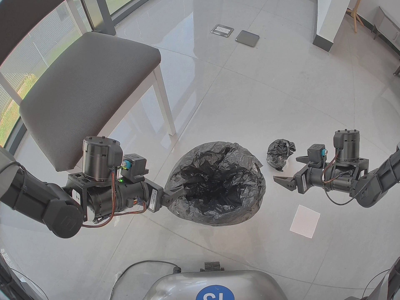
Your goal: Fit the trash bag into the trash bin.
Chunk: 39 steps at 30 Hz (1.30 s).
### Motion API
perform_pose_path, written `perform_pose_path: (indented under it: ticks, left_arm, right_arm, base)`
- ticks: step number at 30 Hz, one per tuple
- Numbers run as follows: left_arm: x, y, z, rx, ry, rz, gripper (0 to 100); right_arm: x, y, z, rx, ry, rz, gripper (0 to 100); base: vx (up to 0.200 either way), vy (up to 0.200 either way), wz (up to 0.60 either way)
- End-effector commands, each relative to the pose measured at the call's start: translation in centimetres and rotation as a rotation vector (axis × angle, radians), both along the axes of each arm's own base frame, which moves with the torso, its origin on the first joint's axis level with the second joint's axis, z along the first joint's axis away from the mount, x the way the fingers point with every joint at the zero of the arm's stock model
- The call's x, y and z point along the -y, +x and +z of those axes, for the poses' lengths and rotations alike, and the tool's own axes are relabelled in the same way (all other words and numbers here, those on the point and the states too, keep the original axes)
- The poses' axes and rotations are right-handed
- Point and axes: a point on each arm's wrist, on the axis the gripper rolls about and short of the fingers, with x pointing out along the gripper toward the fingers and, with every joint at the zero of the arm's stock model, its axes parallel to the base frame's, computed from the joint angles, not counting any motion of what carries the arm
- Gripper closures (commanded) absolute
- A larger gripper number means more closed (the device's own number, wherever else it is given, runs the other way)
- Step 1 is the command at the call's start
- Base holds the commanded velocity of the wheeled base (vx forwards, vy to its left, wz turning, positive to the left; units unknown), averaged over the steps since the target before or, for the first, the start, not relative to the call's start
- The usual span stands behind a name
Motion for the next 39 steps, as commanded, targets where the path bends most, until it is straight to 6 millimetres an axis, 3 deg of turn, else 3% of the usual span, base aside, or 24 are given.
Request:
perform_pose_path:
  ticks: [1, 8, 15, 18, 25, 30, 39]
  left_arm:
    - [-0.2, -0.2, 0.8, 0.024, -0.017, 0.01, 0]
    - [-0.7, -0.6, 2.0, 0.062, -0.034, 0.015, 0]
    - [-1.2, -0.3, 3.4, 0.118, -0.07, 0.039, 0]
    - [-1.5, -0.2, 3.7, 0.129, -0.075, 0.048, 0]
    - [-1.6, -0.4, 3.9, 0.135, -0.079, 0.051, 0]
    - [-2.3, -0.9, 4.0, 0.138, -0.08, 0.064, 0]
    - [-3.4, -1.4, 3.7, 0.125, -0.073, 0.088, 0]
  right_arm:
    - [1.8, 0.2, -0.1, 0.011, -0.036, -0.038, 0]
    - [4.7, 2.0, -1.1, 0.019, -0.099, -0.1, 0]
    - [6.2, 6.1, -2.1, 0.059, -0.133, -0.13, 0]
    - [6.2, 7.3, -2.3, 0.074, -0.13, -0.13, 0]
    - [5.9, 12.3, -4.3, 0.125, -0.129, -0.125, 0]
    - [4.6, 15.4, -5.3, 0.178, -0.115, -0.104, 0]
    - [1.3, 18.0, -7.3, 0.22, -0.083, -0.056, 0]
  base:
    - [0.0, 0.0, 0.0]
    - [0.0, 0.0, 0.0]
    - [0.0, 0.0, 0.0]
    - [0.0, 0.0, 0.0]
    - [0.0, 0.0, 0.0]
    - [0.0, 0.0, 0.0]
    - [0.0, 0.0, 0.0]
